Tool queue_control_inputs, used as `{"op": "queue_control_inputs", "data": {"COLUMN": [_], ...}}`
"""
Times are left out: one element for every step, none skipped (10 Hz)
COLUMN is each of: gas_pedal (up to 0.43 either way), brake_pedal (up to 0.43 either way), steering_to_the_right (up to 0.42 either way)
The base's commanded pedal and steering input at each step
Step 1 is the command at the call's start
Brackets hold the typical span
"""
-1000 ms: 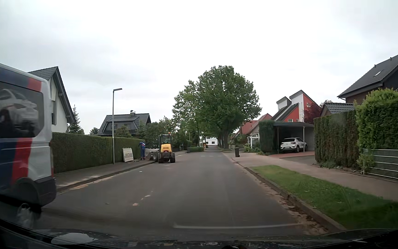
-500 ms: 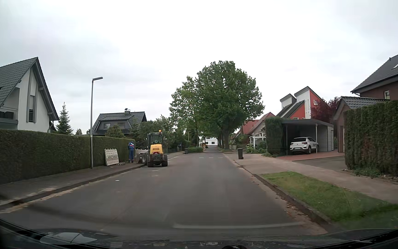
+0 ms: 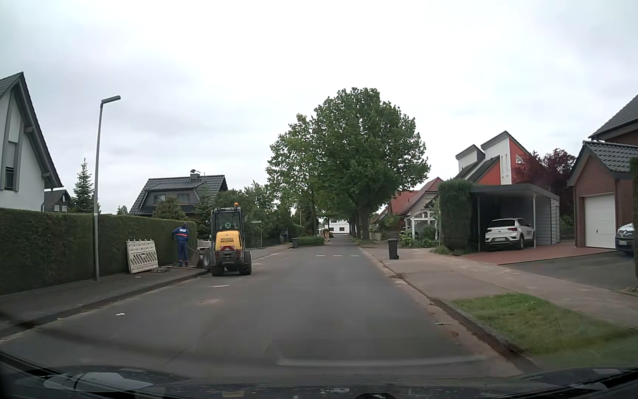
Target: Follow the waypoints while adhering to traffic rules and regulations
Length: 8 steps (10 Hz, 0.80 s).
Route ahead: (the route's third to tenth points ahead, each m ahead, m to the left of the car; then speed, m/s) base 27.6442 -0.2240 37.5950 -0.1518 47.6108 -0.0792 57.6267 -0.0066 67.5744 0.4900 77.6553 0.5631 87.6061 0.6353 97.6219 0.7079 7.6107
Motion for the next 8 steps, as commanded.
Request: {"op": "queue_control_inputs", "data": {"gas_pedal": [0.0, 0.0, 0.0, 0.0, 0.0, 0.0, 0.0, 0.0], "brake_pedal": [0.0, 0.0, 0.0, 0.0, 0.0, 0.0, 0.0, 0.0], "steering_to_the_right": [-0.005, -0.005, -0.004, -0.005, -0.004, -0.004, -0.002, 0.0]}}
